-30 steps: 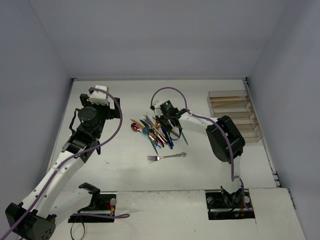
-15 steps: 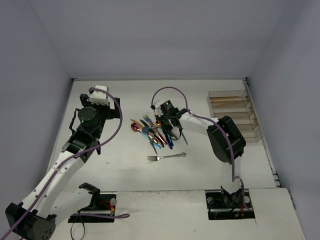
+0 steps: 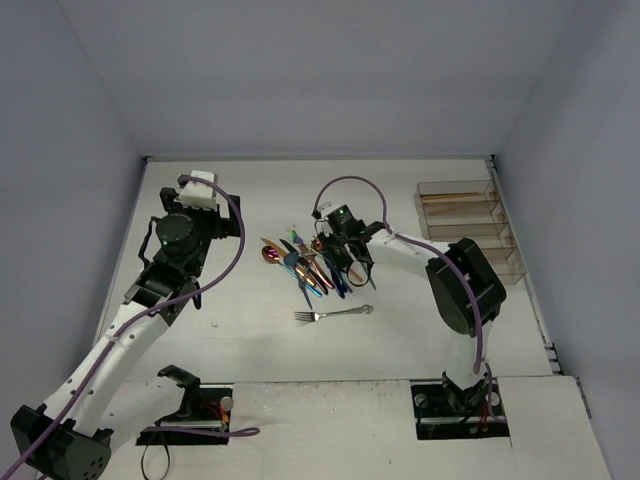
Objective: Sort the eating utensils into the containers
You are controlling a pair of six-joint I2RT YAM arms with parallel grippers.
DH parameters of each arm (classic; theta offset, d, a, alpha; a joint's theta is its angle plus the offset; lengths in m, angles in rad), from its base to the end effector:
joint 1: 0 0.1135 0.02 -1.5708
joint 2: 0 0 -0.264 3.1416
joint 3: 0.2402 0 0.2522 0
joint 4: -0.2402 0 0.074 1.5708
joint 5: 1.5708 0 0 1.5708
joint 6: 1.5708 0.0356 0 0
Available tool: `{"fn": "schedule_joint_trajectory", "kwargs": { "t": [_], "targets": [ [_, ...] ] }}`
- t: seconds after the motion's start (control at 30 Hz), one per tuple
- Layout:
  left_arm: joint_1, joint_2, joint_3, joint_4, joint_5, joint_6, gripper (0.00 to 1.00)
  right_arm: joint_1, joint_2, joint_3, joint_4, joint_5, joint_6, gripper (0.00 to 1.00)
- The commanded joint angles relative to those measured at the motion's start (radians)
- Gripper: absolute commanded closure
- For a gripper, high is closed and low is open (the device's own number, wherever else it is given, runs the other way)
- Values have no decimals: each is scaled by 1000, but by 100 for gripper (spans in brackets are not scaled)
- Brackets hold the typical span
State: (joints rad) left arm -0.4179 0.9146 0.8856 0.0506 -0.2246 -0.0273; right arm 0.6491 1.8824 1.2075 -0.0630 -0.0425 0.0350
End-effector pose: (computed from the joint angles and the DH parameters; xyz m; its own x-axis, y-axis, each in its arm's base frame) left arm 0.1990 -0.0797 0.3779 0.0145 -0.0355 -0.9993 0.1926 0.9807 -0.0321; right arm 0.3263 0.2495 0.1849 -0.5576 -0.3792 -0.7384 -0.6098 0.7907 0.0545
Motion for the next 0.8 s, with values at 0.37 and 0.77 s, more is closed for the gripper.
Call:
{"fn": "schedule_joint_trajectory", "kwargs": {
  "t": [0.37, 0.77],
  "targets": [
    [-4, -9, 10, 68, 9, 4, 10, 3, -87, -24, 2, 103, -18, 73],
    [-4, -14, 12, 66, 10, 7, 10, -7, 17, -2, 3, 66, -89, 78]
  ]
}}
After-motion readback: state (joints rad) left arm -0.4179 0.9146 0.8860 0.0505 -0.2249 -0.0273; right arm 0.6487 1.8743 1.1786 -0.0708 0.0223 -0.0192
